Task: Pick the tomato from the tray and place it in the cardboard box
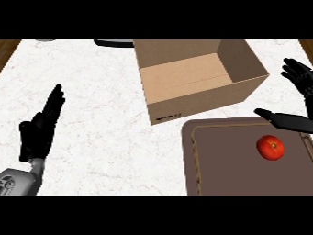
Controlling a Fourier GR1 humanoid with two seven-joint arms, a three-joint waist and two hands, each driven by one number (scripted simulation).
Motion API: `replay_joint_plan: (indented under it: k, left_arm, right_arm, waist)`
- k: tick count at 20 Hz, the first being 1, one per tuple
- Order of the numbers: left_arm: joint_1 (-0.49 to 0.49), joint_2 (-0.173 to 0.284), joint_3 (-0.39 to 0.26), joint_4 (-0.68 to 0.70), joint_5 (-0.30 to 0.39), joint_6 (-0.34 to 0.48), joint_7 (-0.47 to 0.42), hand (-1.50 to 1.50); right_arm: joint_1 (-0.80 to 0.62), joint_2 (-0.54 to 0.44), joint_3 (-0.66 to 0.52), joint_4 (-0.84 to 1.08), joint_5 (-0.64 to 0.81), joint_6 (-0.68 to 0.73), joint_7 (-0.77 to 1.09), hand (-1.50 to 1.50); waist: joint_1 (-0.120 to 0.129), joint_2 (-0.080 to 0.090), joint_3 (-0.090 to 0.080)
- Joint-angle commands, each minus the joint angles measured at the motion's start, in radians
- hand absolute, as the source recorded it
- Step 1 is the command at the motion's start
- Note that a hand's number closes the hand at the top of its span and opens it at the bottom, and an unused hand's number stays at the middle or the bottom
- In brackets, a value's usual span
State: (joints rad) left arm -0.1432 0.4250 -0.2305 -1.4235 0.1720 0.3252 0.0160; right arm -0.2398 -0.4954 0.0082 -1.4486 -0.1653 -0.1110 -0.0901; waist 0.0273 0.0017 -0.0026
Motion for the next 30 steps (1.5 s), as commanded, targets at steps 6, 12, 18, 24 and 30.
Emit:
replay_joint_plan:
  k: [6,12,18,24,30]
  left_arm:
    - [0.084,-0.004,-0.01,0.016,-0.101,0.018,-0.003,0.0]
    - [0.084,0.033,-0.007,-0.092,-0.077,0.005,0.089,0.0]
    - [0.114,0.039,0.008,-0.082,-0.057,-0.031,0.048,0.0]
    - [0.111,0.021,0.007,-0.092,-0.087,-0.025,0.063,0.0]
    - [0.154,0.018,0.063,-0.089,-0.103,-0.059,0.021,0.0]
  right_arm:
    - [0.059,0.018,-0.084,0.123,-0.017,0.122,-0.301,-1.5]
    - [0.053,-0.228,0.029,0.154,0.219,0.2,-0.246,-1.5]
    - [0.033,-0.46,0.12,0.11,0.293,0.458,-0.098,-1.5]
    - [-0.023,-0.439,0.221,0.017,0.341,0.594,0.077,-1.5]
    - [0.047,-0.328,0.229,-0.102,0.427,0.569,0.238,-1.5]
  waist:
    - [-0.028,-0.001,0.003]
    - [-0.023,-0.003,0.002]
    - [-0.021,-0.004,-0.001]
    - [-0.018,-0.002,0.002]
    - [-0.024,-0.002,0.002]
